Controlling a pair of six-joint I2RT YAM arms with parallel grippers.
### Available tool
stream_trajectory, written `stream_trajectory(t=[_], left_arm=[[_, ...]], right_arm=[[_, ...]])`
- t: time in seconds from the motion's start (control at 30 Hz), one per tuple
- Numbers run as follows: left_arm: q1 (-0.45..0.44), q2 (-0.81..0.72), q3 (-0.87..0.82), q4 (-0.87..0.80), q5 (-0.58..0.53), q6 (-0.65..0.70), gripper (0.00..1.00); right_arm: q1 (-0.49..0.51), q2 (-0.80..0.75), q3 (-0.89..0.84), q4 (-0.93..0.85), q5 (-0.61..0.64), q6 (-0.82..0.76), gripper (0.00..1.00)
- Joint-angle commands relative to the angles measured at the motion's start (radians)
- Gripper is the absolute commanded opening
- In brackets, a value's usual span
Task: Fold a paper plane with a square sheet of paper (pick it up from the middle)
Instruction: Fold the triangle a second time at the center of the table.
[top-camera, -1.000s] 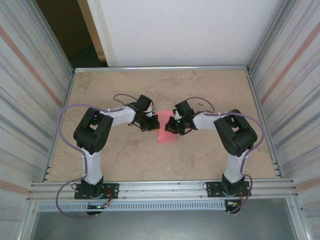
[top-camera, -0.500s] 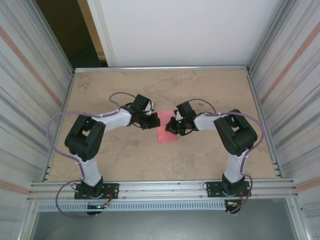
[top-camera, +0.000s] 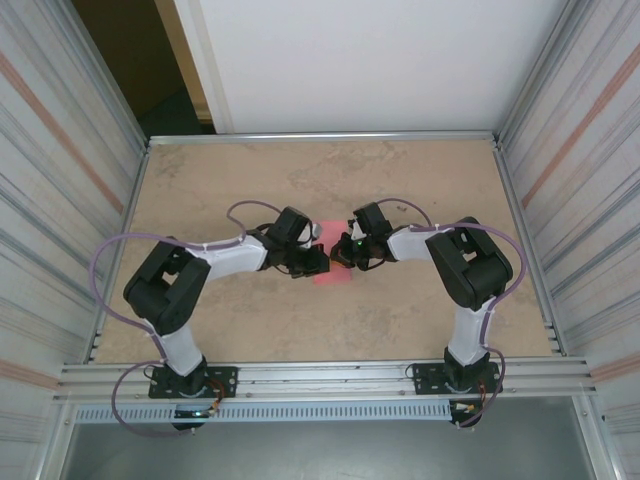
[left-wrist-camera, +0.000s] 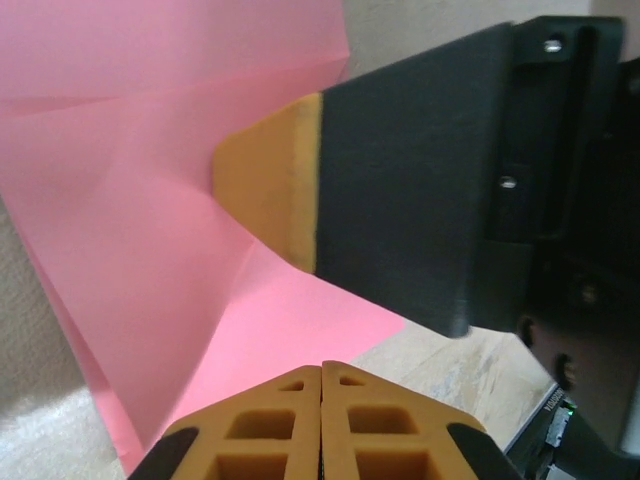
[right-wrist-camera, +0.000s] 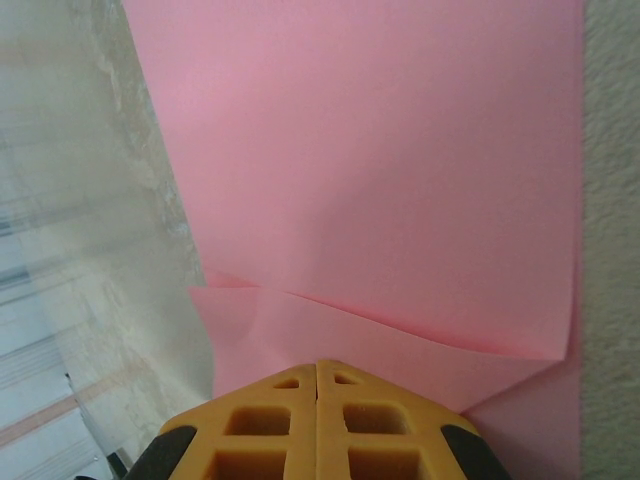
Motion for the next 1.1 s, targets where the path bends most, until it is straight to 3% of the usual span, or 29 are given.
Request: stream_trajectory(t=[0.0, 1.07], left_arm=[[-0.001, 0.034, 0.023, 0.002, 0.013, -0.014, 0.09], [-0.004, 0.116, 0.120, -0.180, -0.091, 0.104, 0.11]], right_arm=[[-0.002, 0.084, -0.042, -0.159, 0.108, 0.012, 0.00], [-0.007, 0.100, -0.028, -0.180, 0.099, 0.010, 0.00]])
